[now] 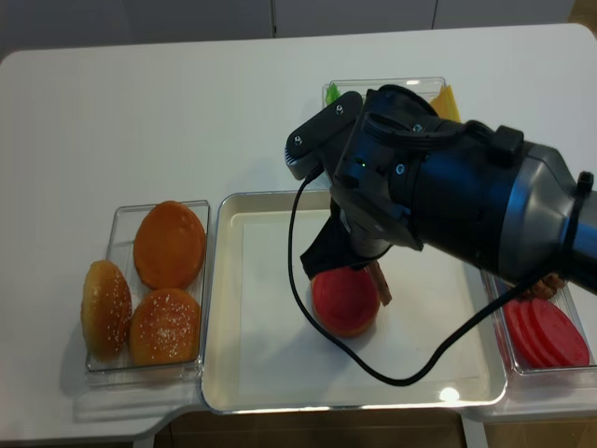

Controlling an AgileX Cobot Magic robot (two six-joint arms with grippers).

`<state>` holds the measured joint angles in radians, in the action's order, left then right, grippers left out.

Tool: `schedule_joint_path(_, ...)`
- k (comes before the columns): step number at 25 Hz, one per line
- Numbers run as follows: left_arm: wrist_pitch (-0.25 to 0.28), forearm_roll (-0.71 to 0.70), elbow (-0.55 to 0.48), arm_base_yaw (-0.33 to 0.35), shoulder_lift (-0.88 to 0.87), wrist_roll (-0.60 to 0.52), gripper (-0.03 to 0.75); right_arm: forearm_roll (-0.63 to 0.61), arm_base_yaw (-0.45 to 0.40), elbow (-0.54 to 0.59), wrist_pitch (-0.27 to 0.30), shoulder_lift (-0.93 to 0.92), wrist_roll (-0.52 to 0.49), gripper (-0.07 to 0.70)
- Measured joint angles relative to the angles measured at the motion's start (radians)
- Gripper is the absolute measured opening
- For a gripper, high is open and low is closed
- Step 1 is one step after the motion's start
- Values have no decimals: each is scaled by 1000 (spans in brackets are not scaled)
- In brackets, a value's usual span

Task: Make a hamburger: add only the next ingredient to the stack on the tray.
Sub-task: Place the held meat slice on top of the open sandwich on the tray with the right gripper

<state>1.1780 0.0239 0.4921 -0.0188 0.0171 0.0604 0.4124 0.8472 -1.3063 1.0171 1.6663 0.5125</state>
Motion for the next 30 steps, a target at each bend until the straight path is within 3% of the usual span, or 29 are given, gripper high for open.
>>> schedule_joint_path(18, 0, 0, 0, 0, 0, 0, 297, -44, 0, 0, -12, 0, 1, 129)
schedule_joint_path(21, 0, 0, 0, 0, 0, 0, 297, -52, 0, 0, -12, 0, 4, 186)
schedule_joint_path(26, 0, 0, 0, 0, 0, 0, 297, -60, 0, 0, -15, 0, 4, 351)
schedule_joint_path(30, 0, 0, 0, 0, 0, 0, 297, -71, 0, 0, -15, 0, 4, 384)
